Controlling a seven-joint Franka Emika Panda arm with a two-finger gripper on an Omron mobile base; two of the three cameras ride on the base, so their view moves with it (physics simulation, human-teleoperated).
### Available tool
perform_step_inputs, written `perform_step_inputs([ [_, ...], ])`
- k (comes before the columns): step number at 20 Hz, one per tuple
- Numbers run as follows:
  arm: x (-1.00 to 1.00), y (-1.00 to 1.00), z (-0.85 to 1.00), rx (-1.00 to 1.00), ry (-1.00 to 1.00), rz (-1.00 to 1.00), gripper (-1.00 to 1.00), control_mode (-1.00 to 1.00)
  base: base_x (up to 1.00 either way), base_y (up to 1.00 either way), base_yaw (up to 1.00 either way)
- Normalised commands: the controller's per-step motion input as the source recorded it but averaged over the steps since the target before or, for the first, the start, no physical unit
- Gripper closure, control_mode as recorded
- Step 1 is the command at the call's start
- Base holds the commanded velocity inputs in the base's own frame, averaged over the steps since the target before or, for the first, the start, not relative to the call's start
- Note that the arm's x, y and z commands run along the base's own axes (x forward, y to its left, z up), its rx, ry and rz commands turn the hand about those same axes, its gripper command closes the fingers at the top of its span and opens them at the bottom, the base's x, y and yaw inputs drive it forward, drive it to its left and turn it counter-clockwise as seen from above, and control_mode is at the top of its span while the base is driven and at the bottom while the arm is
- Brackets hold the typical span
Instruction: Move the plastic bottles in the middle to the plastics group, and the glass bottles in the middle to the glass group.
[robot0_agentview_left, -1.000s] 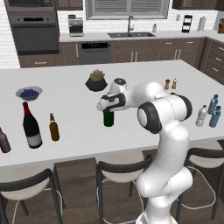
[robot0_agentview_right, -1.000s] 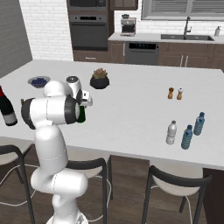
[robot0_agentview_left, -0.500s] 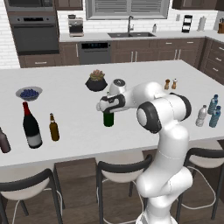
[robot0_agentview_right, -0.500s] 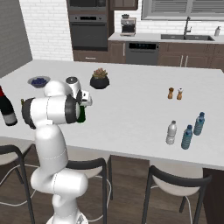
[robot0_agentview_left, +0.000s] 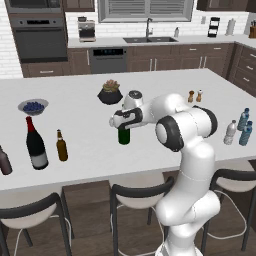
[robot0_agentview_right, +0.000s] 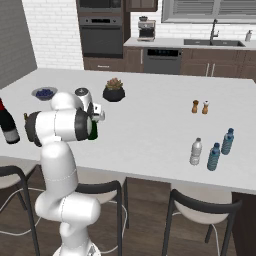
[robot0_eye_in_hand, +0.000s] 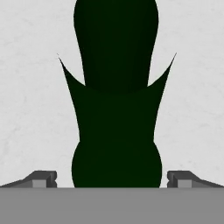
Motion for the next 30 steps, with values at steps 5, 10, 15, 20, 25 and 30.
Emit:
perform_step_inputs([
  [5, 0.00, 0.00, 0.00, 0.00, 0.00, 0.00, 1.00, -1.00, 0.00, 0.00, 0.00],
  [10, 0.00, 0.00, 0.00, 0.00, 0.00, 0.00, 1.00, -1.00, 0.00, 0.00, 0.00],
  [15, -0.25, 0.00, 0.12, 0.00, -0.01, 0.00, 1.00, -1.00, 0.00, 0.00, 0.00],
  [20, -0.65, 0.46, 0.56, 0.03, -0.09, 0.15, 1.00, -1.00, 0.00, 0.00, 0.00],
  [25, -0.55, 0.67, 0.41, 0.02, -0.09, 0.32, 1.00, -1.00, 0.00, 0.00, 0.00],
  [30, -0.18, 0.61, 0.09, 0.03, -0.03, 0.34, 1.00, -1.00, 0.00, 0.00, 0.00],
])
